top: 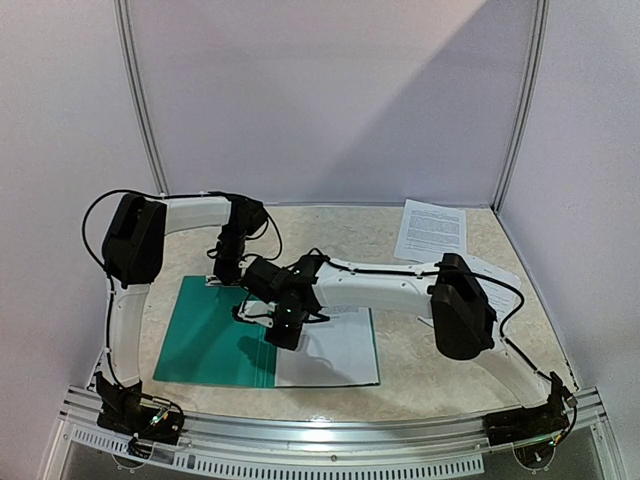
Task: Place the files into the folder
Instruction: Clamp the file at the center of the board.
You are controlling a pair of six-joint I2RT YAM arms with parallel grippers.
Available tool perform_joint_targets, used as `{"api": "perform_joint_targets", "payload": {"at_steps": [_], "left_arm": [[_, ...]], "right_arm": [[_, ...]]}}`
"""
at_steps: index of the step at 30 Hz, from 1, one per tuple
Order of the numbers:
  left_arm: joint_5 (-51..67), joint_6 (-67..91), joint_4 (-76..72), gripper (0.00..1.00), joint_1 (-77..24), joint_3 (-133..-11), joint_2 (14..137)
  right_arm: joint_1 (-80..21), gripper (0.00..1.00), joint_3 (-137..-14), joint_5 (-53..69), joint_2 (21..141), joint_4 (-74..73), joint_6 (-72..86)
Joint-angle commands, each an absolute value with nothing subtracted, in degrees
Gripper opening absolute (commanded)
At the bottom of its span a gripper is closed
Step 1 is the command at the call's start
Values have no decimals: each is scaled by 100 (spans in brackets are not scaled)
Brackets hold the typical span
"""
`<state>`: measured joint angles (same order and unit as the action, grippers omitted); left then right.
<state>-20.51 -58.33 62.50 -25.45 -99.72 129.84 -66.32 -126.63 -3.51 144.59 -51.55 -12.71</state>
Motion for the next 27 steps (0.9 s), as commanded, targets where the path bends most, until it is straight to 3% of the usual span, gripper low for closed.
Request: {"api": "perform_joint_targets", "payload": {"at_steps": [1, 10, 18, 27], "left_arm": [[-1689, -5967, 6575, 6, -2505, -9842, 13422], [-1644, -5928, 6653, 6, -2480, -9931, 13469], [-1618, -5917, 6657, 6, -2470, -9942, 13469], [-1600, -5887, 6757, 6, -2452, -10045, 13540]], "right_arm": [[-6566, 0, -12655, -314, 15440, -4989, -1163], [-6558, 0, -12663, -320, 15371, -4579, -889], [-6542, 0, -13094, -814, 16137, -5910, -592], [-7203, 0, -13054, -2293, 15775, -5315, -2417]]}}
